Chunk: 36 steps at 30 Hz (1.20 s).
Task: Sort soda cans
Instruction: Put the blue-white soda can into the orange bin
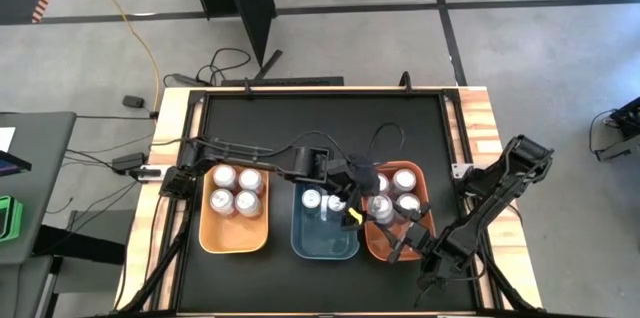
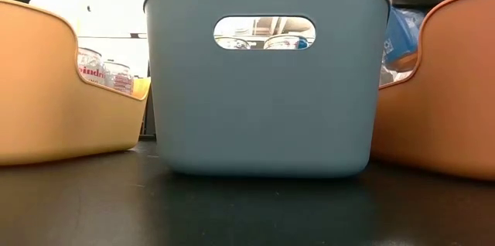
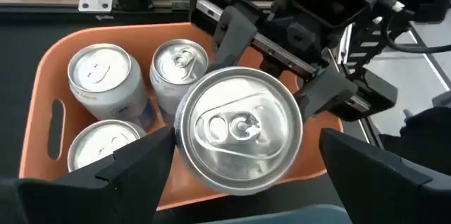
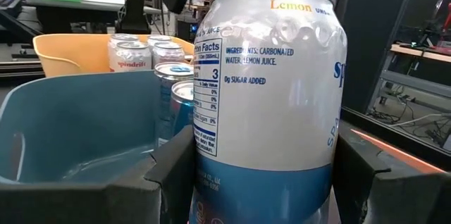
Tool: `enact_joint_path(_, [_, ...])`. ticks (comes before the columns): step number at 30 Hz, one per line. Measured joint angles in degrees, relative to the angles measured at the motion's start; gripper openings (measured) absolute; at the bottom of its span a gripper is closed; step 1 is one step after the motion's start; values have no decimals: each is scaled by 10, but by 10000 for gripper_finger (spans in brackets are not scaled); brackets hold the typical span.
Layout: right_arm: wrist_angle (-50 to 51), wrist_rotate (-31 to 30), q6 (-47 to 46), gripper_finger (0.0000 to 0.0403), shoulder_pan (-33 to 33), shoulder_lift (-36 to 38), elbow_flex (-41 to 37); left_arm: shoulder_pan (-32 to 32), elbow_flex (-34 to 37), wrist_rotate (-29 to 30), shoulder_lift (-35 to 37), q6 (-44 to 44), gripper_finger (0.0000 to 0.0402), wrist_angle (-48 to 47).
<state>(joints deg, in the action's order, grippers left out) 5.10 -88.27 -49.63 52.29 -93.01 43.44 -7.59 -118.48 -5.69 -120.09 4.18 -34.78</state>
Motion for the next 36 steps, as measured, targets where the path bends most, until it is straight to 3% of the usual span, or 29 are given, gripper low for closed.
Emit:
enact_joint_path(20, [-15, 18, 19, 245, -10, 0, 1, 2, 36, -13, -21, 13, 347, 84])
enact_joint_path(29, [-15, 19, 18, 245, -10, 0, 2, 3, 36, -30, -43, 15, 299, 86])
enact_joint_path(36, [-13, 16, 21, 245, -10, 0, 3, 3, 36, -27, -41, 10, 298, 77])
